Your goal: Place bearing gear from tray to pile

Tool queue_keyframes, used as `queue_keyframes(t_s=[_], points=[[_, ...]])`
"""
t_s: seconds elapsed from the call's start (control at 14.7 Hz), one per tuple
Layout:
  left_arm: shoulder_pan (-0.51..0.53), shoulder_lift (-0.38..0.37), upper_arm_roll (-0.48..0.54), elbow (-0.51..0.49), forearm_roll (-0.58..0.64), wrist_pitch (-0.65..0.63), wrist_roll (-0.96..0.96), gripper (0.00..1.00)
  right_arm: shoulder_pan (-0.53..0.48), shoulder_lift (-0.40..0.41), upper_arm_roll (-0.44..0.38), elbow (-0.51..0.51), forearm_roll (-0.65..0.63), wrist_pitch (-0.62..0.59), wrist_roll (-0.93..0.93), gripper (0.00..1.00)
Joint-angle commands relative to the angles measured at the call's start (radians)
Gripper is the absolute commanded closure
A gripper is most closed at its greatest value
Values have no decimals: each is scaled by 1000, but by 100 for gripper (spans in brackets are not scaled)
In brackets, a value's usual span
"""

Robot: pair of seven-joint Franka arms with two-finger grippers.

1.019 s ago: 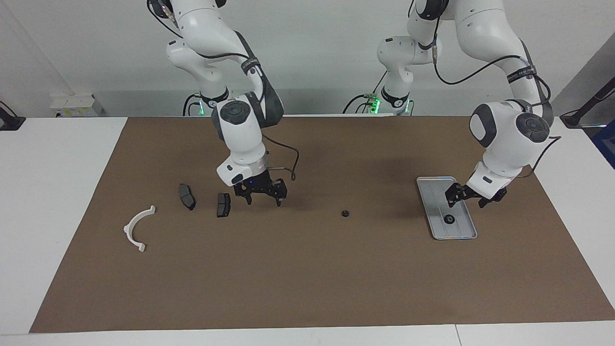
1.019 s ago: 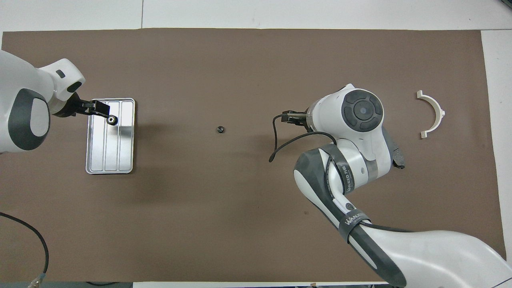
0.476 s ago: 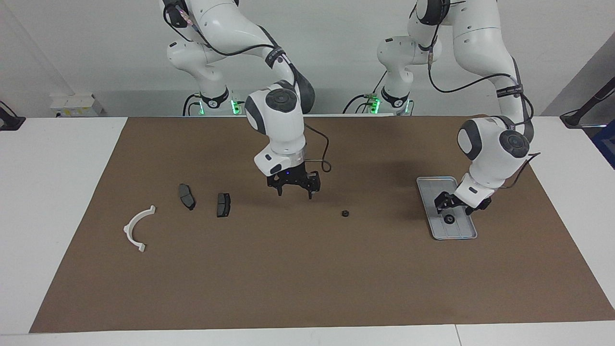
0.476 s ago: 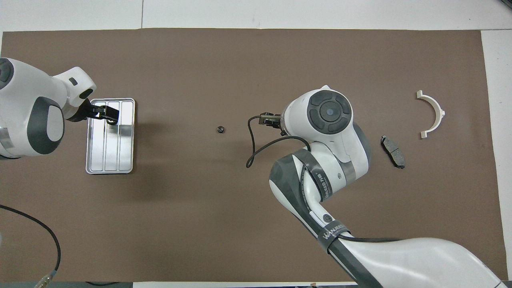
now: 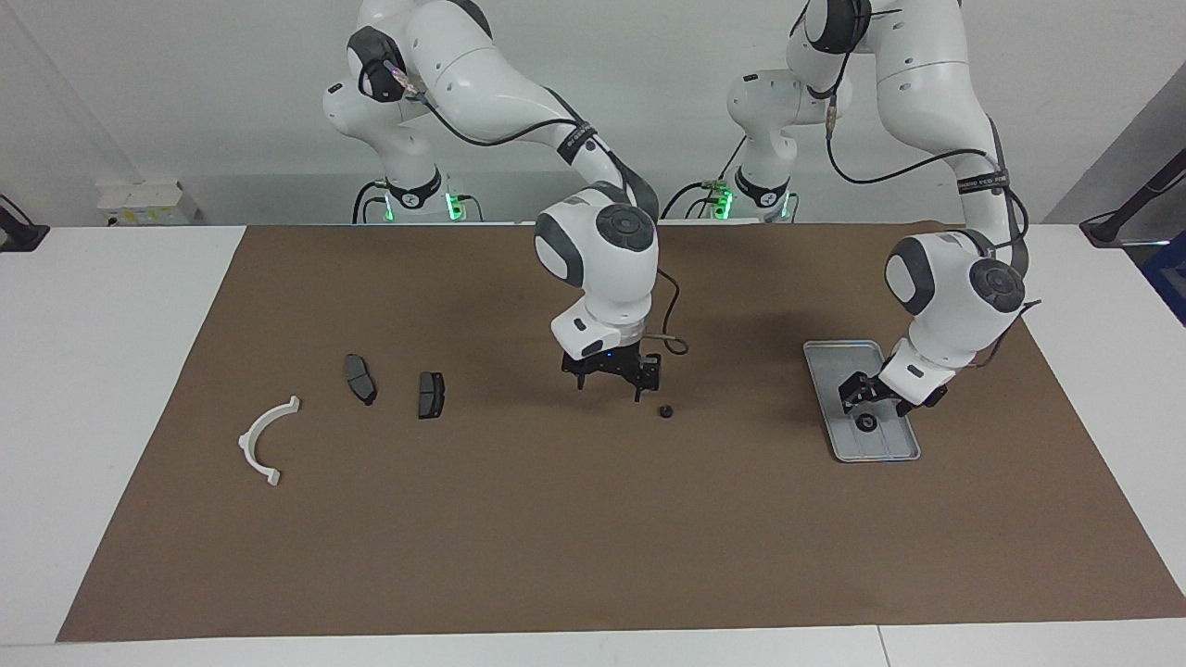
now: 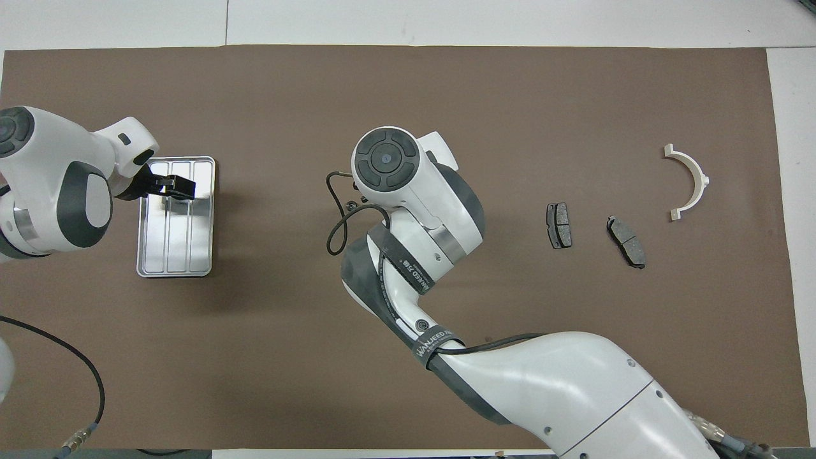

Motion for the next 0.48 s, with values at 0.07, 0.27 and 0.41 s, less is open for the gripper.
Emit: queue_keyframes(t_s=[0.07,0.27,0.41], points=[[13,22,-5,-2,-21,52,27,4,39,86,-2,151,-18,-57,49,0],[10,24,-3,-2,-24,60,27,5,49,103,2,186,-14,-50,55,0],[5,25,-1,-3,-23,67,27,5,71,135,2,212,-15,-42,64,0]])
